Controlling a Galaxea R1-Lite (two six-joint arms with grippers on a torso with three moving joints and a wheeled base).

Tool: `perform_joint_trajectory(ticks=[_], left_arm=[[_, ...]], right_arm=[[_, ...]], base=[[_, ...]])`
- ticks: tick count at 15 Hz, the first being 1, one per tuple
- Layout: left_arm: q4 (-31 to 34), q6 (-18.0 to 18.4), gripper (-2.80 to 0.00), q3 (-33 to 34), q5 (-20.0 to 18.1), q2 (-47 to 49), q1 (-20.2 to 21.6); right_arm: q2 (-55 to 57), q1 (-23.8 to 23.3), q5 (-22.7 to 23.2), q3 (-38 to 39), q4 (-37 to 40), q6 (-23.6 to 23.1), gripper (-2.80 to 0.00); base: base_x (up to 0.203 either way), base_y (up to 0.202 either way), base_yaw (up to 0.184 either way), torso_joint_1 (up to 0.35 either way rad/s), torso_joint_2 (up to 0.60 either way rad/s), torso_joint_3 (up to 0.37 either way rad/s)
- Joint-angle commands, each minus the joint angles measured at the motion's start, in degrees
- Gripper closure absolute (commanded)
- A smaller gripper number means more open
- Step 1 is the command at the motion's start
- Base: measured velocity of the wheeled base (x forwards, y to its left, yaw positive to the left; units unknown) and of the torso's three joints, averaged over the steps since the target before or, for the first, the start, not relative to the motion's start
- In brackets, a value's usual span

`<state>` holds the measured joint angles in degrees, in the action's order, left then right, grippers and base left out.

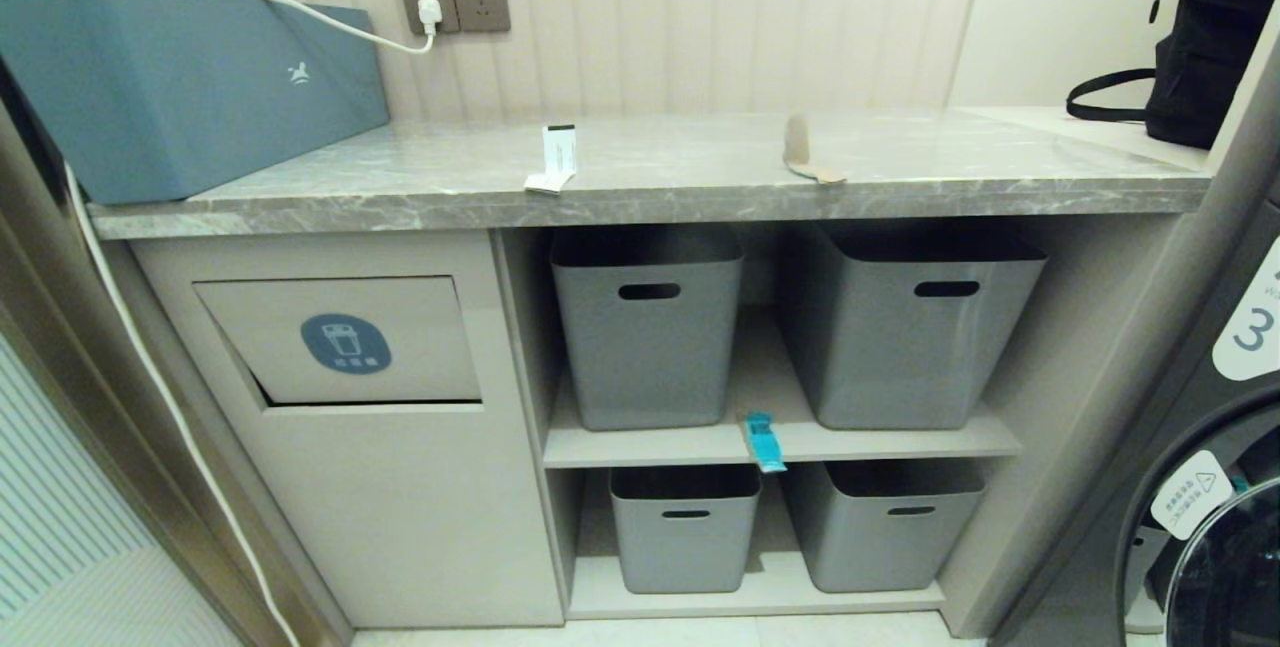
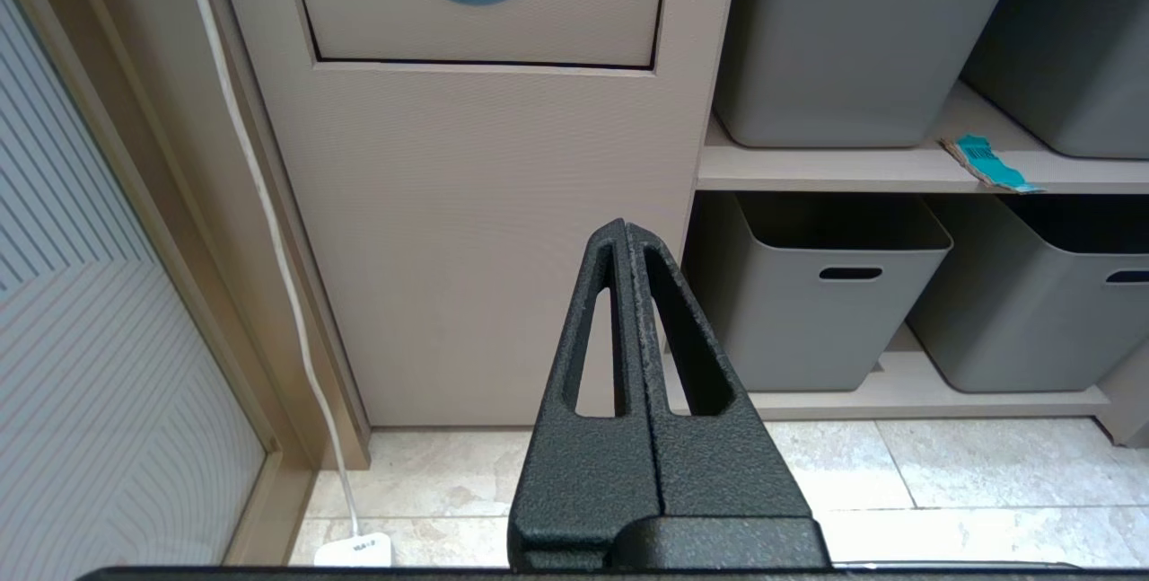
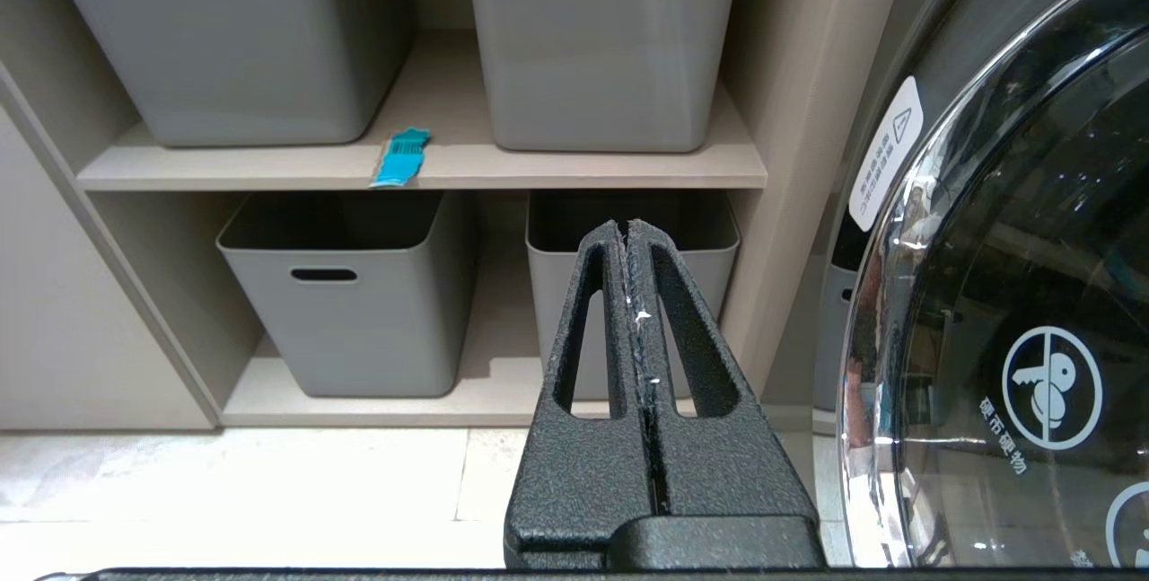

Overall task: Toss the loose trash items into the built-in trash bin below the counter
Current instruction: Pick up the garbage

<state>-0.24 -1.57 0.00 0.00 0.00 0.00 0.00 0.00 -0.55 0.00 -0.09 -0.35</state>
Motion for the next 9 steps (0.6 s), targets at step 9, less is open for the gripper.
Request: perform_joint_trajectory(ticks=[9], left_arm=[[0.0,-0.4,0.0,0.1,0.2,0.0,0.0]], right_arm=[[0.0,0.0,0.0,0.1,-0.1,-0.1,0.0]], base=[[0.0,0.0,0.0,0.0,0.0,0.0]])
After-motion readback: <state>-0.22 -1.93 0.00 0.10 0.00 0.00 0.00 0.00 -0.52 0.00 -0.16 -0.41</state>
